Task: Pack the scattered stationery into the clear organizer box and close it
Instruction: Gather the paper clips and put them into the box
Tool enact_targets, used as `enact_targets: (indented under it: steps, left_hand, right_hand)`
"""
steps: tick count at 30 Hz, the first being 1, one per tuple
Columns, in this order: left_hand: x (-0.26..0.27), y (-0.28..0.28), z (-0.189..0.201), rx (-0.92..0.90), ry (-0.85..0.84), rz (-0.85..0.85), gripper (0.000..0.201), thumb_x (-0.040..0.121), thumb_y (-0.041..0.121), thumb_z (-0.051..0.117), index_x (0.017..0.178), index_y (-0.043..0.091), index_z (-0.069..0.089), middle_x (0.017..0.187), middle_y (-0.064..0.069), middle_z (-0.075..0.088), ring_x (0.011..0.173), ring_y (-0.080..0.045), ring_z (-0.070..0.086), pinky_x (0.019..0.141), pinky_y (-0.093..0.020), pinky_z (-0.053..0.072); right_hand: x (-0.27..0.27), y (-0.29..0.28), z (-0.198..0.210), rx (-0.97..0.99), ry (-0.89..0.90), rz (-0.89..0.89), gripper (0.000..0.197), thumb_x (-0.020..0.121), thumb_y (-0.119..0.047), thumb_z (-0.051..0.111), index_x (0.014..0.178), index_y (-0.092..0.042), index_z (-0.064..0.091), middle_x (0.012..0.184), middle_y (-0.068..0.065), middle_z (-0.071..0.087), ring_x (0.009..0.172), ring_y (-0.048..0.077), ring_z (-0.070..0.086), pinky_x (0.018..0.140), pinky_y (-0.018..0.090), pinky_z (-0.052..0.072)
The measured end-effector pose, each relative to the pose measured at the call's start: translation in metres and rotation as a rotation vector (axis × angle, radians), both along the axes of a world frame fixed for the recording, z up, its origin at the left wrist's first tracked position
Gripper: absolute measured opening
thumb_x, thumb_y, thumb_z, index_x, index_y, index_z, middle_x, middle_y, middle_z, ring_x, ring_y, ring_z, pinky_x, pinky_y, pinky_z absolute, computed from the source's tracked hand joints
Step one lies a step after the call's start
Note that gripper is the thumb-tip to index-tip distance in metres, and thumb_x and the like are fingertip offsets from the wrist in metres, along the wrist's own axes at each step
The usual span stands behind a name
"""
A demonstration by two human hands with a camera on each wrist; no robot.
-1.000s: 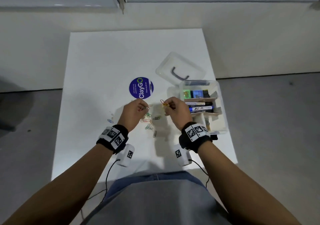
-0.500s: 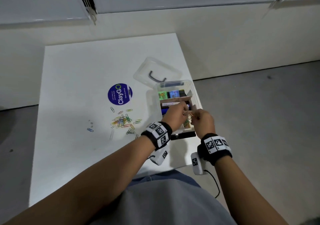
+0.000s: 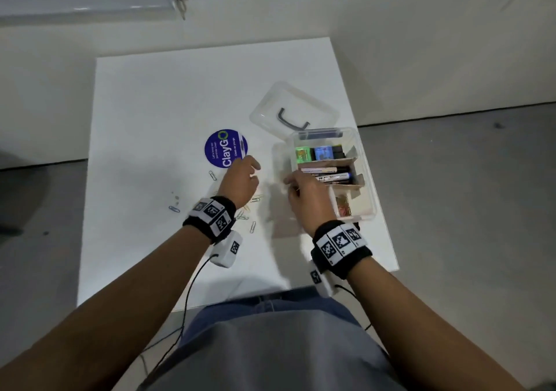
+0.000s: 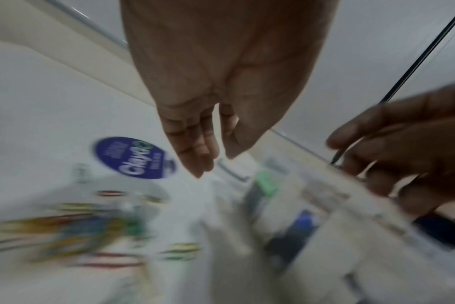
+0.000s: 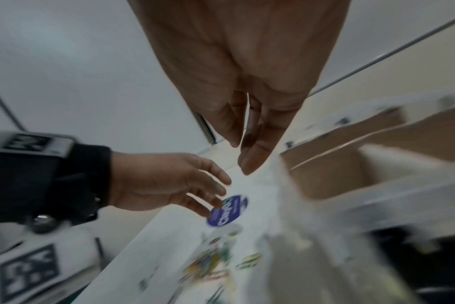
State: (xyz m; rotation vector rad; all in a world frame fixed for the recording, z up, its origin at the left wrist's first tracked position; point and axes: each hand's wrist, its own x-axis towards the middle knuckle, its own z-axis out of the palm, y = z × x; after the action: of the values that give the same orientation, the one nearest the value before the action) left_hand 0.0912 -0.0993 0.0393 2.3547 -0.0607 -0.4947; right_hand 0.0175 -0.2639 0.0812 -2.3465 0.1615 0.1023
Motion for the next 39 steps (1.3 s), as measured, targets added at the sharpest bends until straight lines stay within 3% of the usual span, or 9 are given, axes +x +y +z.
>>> enact_targets:
  steps: [5,10,16,20,24,28,33,36,39]
  left_hand:
    - [-0.031,0.101,-0.052,0.457,0.256,-0.074,0.031,0.088,0.025,0.062,0.108,0.004,0.05,0.11,-0.019,0.06,0.105,-0.037,0.057,0.086,-0.043,0.046]
    - [-0.061,0.122,-0.074,0.466,0.27,-0.045,0.032,0.093,0.031,0.054,0.107,0.003,0.047,0.111,-0.02,0.056,0.1,-0.038,0.058,0.081,-0.041,0.044]
    - [-0.044,0.111,-0.079,0.273,0.144,0.021,0.017,0.093,0.019,0.052,0.099,0.003,0.052,0.102,-0.018,0.062,0.097,-0.036,0.058,0.079,-0.041,0.046]
    - [-0.036,0.143,-0.079,0.308,0.042,0.266,0.023,0.091,0.016,0.052,0.108,0.002,0.048,0.113,-0.02,0.051,0.095,-0.039,0.056,0.08,-0.046,0.05]
    - [-0.048,0.184,-0.095,0.336,0.081,0.503,0.037,0.092,0.017,0.055,0.119,-0.005,0.042,0.119,-0.026,0.047,0.102,-0.043,0.053,0.089,-0.051,0.047]
    - [-0.046,0.17,-0.098,0.338,-0.011,0.285,0.014,0.092,0.001,0.046,0.103,-0.002,0.054,0.107,-0.022,0.055,0.096,-0.036,0.055,0.085,-0.043,0.047]
    - [-0.03,0.136,-0.091,0.234,-0.033,-0.046,0.012,0.088,0.001,0.046,0.092,0.008,0.056,0.096,-0.009,0.056,0.089,-0.029,0.055,0.075,-0.037,0.045]
    - [-0.018,0.131,-0.087,0.12,-0.042,-0.129,0.018,0.087,0.005,0.055,0.104,0.011,0.057,0.103,-0.008,0.054,0.097,-0.027,0.055,0.087,-0.039,0.047]
    - [0.006,0.139,-0.086,0.159,-0.099,-0.002,0.052,0.085,0.016,0.066,0.133,0.01,0.048,0.136,-0.014,0.044,0.125,-0.03,0.045,0.105,-0.041,0.041]
  right_hand:
    - [-0.002,0.07,-0.052,-0.174,0.42,0.274,0.029,0.088,-0.005,0.054,0.117,-0.006,0.052,0.116,0.017,0.06,0.105,0.033,0.059,0.086,0.037,0.048]
    - [-0.011,0.079,-0.099,-0.292,0.642,0.352,0.041,0.092,-0.008,0.047,0.132,-0.006,0.041,0.132,0.019,0.048,0.116,0.036,0.055,0.094,0.039,0.046]
    - [0.025,0.125,-0.103,-0.203,0.541,0.293,0.034,0.092,-0.009,0.042,0.126,-0.003,0.046,0.129,0.018,0.047,0.109,0.039,0.058,0.086,0.041,0.047]
    - [0.05,0.12,-0.103,-0.239,0.318,0.094,0.025,0.09,-0.013,0.046,0.115,-0.009,0.049,0.114,0.012,0.055,0.101,0.033,0.057,0.072,0.038,0.046]
    - [0.067,0.113,-0.113,-0.328,0.258,0.18,0.049,0.09,-0.022,0.052,0.137,-0.013,0.04,0.136,0.014,0.041,0.12,0.034,0.044,0.089,0.042,0.045]
    - [0.071,0.131,-0.121,-0.402,0.236,0.459,0.056,0.092,-0.028,0.05,0.144,-0.018,0.034,0.153,0.009,0.028,0.137,0.034,0.028,0.108,0.047,0.036]
    - [0.041,0.126,-0.131,-0.371,0.181,0.6,0.051,0.089,-0.016,0.052,0.14,-0.012,0.042,0.152,0.008,0.033,0.14,0.032,0.028,0.11,0.048,0.035]
    - [0.027,0.108,-0.13,-0.291,0.11,0.529,0.052,0.086,-0.015,0.056,0.137,-0.013,0.046,0.147,0.012,0.04,0.135,0.033,0.039,0.107,0.049,0.038]
    - [0.02,0.091,-0.122,-0.332,0.206,0.216,0.07,0.084,-0.027,0.063,0.146,-0.018,0.031,0.149,0.014,0.033,0.133,0.034,0.037,0.107,0.045,0.038]
